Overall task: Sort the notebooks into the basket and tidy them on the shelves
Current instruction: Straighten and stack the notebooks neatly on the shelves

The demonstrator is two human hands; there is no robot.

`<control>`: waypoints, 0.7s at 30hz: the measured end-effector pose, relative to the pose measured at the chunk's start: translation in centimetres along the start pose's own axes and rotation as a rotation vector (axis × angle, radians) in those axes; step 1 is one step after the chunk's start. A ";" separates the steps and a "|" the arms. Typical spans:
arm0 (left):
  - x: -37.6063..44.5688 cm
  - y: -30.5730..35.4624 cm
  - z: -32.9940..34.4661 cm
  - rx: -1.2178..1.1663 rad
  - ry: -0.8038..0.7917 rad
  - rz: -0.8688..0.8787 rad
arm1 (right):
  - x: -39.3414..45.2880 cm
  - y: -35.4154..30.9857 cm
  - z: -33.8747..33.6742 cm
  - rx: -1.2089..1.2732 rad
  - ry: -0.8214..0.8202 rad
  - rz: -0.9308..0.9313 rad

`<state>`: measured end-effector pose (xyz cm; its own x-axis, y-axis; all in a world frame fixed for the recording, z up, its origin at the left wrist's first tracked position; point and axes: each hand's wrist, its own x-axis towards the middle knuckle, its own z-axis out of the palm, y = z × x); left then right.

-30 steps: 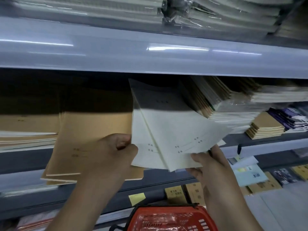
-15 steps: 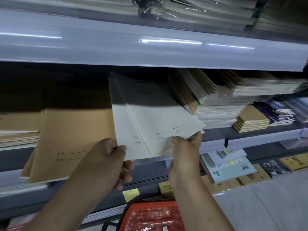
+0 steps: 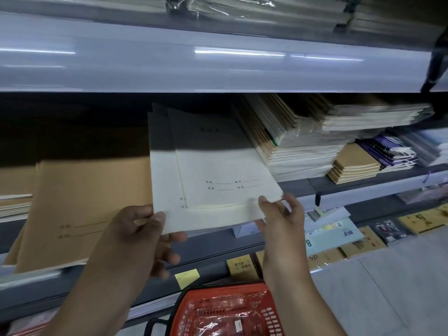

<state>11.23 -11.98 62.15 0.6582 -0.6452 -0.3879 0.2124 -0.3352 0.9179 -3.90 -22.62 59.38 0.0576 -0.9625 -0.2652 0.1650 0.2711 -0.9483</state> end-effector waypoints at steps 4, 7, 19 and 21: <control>-0.6 -0.1 -0.4 0.388 0.037 0.169 | 1.0 0.6 -0.1 -0.342 -0.089 -0.286; -0.6 0.2 -0.6 0.681 0.124 0.283 | 2.9 0.2 0.2 -0.381 -0.061 -0.281; -0.4 -0.8 3.8 0.820 0.041 0.496 | 5.5 0.3 -1.0 -0.130 -0.046 -0.068; -0.4 -1.2 4.6 0.806 0.053 0.543 | 5.6 -0.1 -0.9 -0.135 0.007 -0.097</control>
<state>7.42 -14.44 60.84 0.5563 -0.8256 0.0939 -0.6751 -0.3832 0.6304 -4.50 -28.08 57.86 0.0410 -0.9842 -0.1724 0.0352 0.1738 -0.9841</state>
